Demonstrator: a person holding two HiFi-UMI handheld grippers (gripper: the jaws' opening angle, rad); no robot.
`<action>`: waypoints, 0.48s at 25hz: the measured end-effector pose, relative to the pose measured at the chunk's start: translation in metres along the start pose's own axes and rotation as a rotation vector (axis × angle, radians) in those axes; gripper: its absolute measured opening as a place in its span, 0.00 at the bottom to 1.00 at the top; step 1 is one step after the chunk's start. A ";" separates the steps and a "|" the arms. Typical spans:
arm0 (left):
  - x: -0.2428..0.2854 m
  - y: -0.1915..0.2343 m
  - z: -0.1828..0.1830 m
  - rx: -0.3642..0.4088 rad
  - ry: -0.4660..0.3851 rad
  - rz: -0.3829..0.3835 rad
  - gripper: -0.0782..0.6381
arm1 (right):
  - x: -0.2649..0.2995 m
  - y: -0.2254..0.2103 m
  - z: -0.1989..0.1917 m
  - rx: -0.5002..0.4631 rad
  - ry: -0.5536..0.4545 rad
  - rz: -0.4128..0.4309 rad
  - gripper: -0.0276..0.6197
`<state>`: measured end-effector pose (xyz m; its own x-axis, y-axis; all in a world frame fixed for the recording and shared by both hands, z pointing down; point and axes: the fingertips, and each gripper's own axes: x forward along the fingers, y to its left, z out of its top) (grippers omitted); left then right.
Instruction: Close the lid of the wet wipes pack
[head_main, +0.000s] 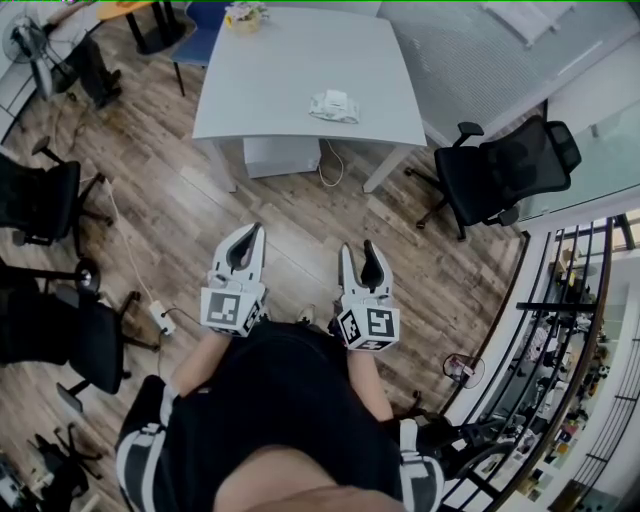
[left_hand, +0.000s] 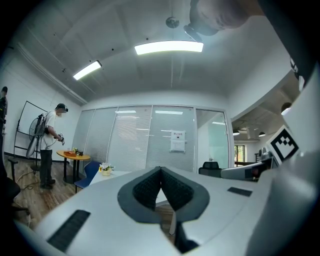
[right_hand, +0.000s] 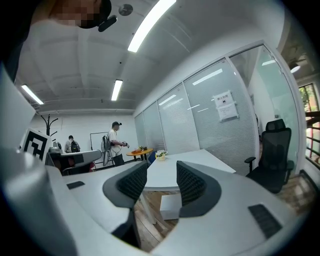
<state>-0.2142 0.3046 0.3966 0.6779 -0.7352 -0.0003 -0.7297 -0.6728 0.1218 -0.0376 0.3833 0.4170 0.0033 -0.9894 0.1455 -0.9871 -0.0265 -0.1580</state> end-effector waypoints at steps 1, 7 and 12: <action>0.000 0.003 0.000 -0.003 0.000 -0.001 0.14 | 0.001 0.002 0.000 -0.003 0.001 -0.002 0.34; 0.001 0.017 -0.009 -0.018 0.012 -0.024 0.14 | 0.011 0.012 -0.003 0.012 0.007 -0.020 0.34; 0.001 0.034 -0.014 -0.031 0.027 -0.049 0.14 | 0.023 0.025 -0.012 0.037 0.006 -0.032 0.33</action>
<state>-0.2366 0.2822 0.4145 0.7151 -0.6987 0.0201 -0.6928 -0.7048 0.1526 -0.0636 0.3616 0.4277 0.0337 -0.9870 0.1569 -0.9798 -0.0636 -0.1896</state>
